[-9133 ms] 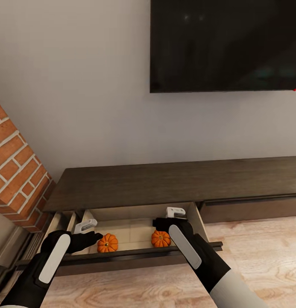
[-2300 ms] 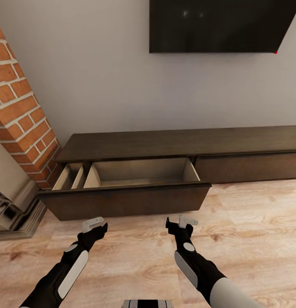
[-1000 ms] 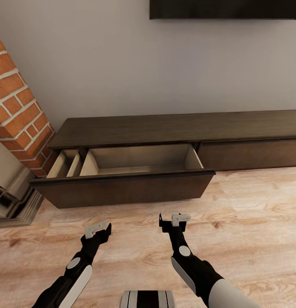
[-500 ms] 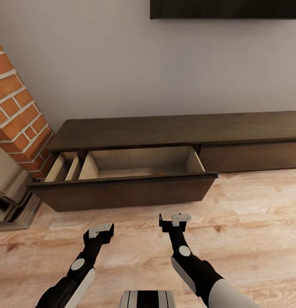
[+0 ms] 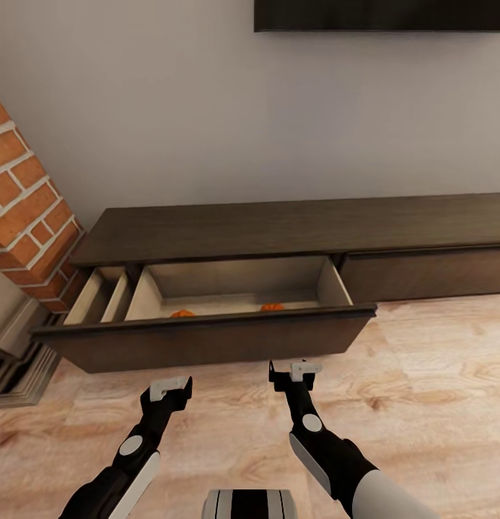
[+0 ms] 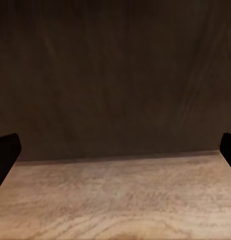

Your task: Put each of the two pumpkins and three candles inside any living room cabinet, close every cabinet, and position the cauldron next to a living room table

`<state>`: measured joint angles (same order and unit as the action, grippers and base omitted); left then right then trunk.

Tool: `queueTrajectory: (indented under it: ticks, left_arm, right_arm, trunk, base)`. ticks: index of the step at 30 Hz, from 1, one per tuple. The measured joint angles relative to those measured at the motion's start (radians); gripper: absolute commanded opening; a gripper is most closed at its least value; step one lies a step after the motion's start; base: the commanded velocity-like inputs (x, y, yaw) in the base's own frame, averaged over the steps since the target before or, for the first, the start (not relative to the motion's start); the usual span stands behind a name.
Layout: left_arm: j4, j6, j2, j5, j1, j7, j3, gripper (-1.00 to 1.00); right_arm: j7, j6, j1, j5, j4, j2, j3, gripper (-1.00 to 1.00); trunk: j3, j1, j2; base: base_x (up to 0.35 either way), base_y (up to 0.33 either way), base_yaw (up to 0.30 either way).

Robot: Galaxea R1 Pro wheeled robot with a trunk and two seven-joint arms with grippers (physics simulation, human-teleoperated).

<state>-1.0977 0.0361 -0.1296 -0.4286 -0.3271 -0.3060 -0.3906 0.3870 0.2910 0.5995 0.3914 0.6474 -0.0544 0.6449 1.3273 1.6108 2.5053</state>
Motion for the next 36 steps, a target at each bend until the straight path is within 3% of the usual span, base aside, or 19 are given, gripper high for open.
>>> queueTrajectory:
  ticks: [36]
  left_arm:
    - [0.0,0.0,-0.004,0.0,0.0,-0.001,0.002,1.0]
  right_arm:
    - [-0.001,-0.001,0.0,0.002,0.004,0.001,0.002,1.0]
  trunk:
    - [0.0,0.0,0.0]
  base:
    - [0.144,0.0,0.0]
